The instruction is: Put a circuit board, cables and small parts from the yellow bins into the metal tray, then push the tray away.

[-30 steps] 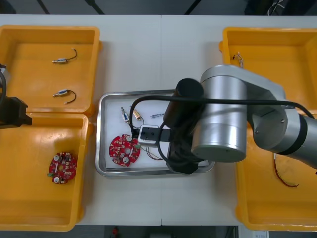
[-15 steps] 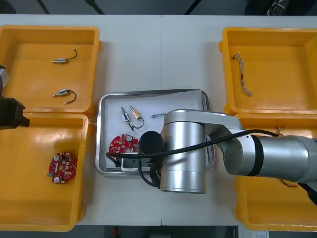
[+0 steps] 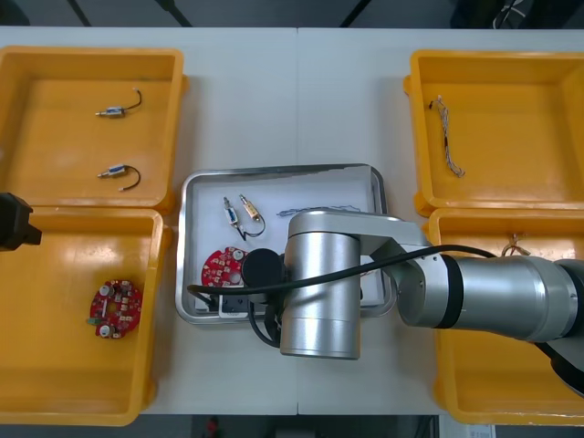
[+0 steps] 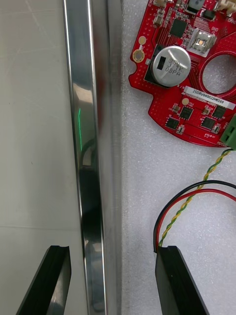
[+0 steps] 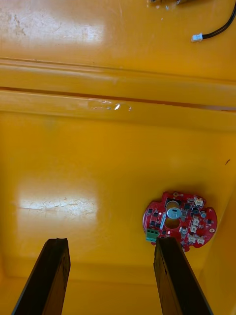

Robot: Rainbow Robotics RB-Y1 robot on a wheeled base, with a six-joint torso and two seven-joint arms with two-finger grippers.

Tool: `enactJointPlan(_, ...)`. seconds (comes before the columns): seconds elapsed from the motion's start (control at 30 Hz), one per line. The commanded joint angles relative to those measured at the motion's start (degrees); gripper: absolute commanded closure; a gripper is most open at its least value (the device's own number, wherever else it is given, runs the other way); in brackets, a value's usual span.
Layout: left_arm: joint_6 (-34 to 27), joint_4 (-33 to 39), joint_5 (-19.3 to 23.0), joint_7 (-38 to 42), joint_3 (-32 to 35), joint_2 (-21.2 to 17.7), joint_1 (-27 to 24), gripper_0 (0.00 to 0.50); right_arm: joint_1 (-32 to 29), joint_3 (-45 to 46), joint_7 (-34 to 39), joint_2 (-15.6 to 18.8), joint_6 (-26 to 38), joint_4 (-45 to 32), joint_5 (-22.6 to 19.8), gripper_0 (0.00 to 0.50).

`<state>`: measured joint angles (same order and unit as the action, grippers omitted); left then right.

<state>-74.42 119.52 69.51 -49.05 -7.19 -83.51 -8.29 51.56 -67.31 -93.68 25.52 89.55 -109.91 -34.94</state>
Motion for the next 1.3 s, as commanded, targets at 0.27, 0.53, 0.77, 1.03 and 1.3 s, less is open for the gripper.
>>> enactJointPlan(0.27,0.7,1.2,-1.0,-3.4,0.7,-2.5,0.1,0.0,-2.5,-1.9,-1.3,-1.6,-0.4,-0.5,3.6,0.0)
enactJointPlan(0.53,0.7,1.2,-1.0,-3.4,0.7,-2.5,0.1,0.0,-3.0,-1.9,-1.0,-1.8,-0.4,-0.5,3.7,0.392)
enactJointPlan(0.77,0.7,1.2,-1.0,-3.4,0.7,-2.5,0.1,0.0,-3.0,-1.9,-0.7,-1.6,-0.3,-0.5,4.1,0.484)
enactJointPlan(1.03,0.7,1.2,-1.0,-3.4,0.7,-2.5,0.1,0.0,-1.8,-1.9,-0.5,0.1,-0.4,-0.5,6.0,0.5)
enactJointPlan(1.3,0.7,1.2,-1.0,-3.4,0.7,-2.5,0.1,0.0,3.0,-1.9,-0.5,3.0,-2.3,-0.5,6.1,0.5)
